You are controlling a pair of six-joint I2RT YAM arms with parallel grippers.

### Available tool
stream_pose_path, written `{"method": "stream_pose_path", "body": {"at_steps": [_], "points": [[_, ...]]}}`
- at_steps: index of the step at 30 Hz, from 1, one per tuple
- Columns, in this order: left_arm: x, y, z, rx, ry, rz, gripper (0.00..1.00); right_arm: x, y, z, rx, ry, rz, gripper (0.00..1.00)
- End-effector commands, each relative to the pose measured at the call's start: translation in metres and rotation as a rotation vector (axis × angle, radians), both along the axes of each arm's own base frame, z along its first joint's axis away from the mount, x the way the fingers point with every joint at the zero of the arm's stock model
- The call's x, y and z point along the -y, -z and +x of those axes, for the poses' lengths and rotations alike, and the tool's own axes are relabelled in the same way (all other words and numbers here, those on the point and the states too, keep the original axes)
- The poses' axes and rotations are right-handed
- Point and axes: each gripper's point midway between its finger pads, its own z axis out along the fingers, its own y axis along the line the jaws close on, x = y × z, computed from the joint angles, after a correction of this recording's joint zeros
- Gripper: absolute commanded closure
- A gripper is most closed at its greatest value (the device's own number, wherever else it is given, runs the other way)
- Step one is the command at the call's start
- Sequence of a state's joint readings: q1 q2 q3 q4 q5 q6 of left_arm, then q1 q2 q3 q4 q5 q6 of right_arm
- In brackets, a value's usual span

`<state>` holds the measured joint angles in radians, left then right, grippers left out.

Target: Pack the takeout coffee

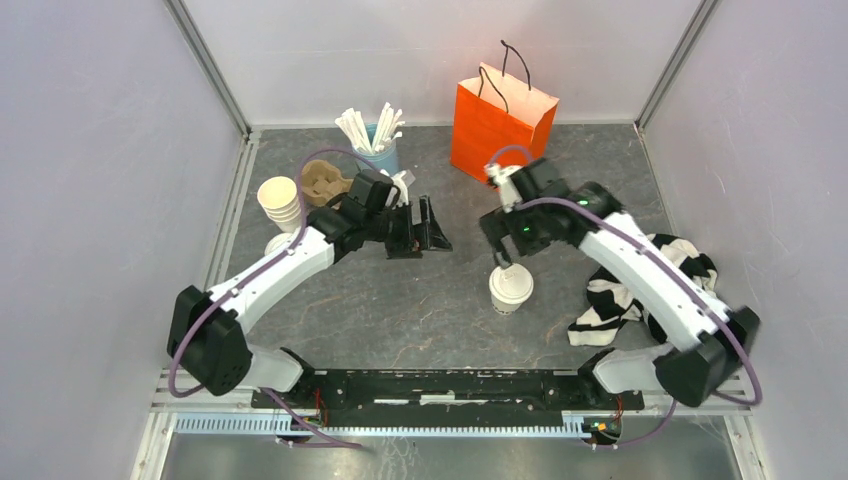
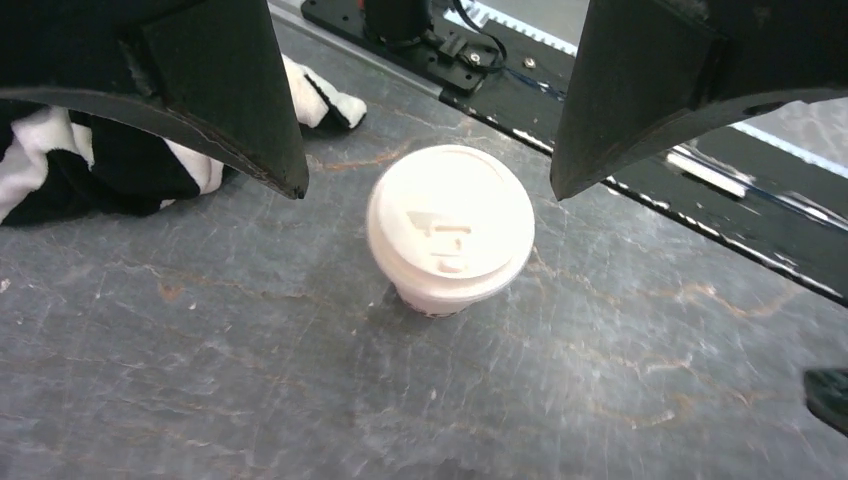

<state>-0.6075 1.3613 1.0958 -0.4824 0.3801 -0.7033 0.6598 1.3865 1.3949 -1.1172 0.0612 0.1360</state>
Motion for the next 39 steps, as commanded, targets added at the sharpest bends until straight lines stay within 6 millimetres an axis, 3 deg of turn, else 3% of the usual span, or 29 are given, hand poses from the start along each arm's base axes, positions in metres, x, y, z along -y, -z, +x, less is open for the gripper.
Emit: {"method": "stream_pose_path", "body": {"at_steps": [1,5,8,11,14,25,33,39], "points": [[0.038,-0.023,-0.009,-0.048,0.115,-0.171,0.09,0.017,-0.031,0.0,0.052,0.033,0.241,0.03],[0.072,-0.026,-0.023,-0.12,0.174,-0.267,0.13,0.036,-0.006,0.003,0.041,0.103,0.484,0.15],[0.098,-0.021,-0.036,-0.171,0.223,-0.314,0.14,0.026,0.005,0.002,0.026,0.102,0.69,0.2],[0.112,-0.009,-0.038,-0.216,0.224,-0.31,0.14,0.028,0.011,0.002,0.035,0.15,0.836,0.23],[0.121,-0.002,-0.039,-0.238,0.222,-0.317,0.15,0.033,0.02,-0.001,0.034,0.198,0.865,0.23],[0.129,0.03,-0.042,-0.297,0.221,-0.284,0.24,0.045,0.048,-0.004,0.008,0.302,0.928,0.32],[0.135,0.042,-0.045,-0.331,0.256,-0.294,0.25,0.043,0.068,-0.013,-0.039,0.316,0.934,0.41],[0.13,0.057,-0.048,-0.351,0.254,-0.245,0.34,0.038,0.076,-0.019,-0.065,0.309,0.977,0.5]]}}
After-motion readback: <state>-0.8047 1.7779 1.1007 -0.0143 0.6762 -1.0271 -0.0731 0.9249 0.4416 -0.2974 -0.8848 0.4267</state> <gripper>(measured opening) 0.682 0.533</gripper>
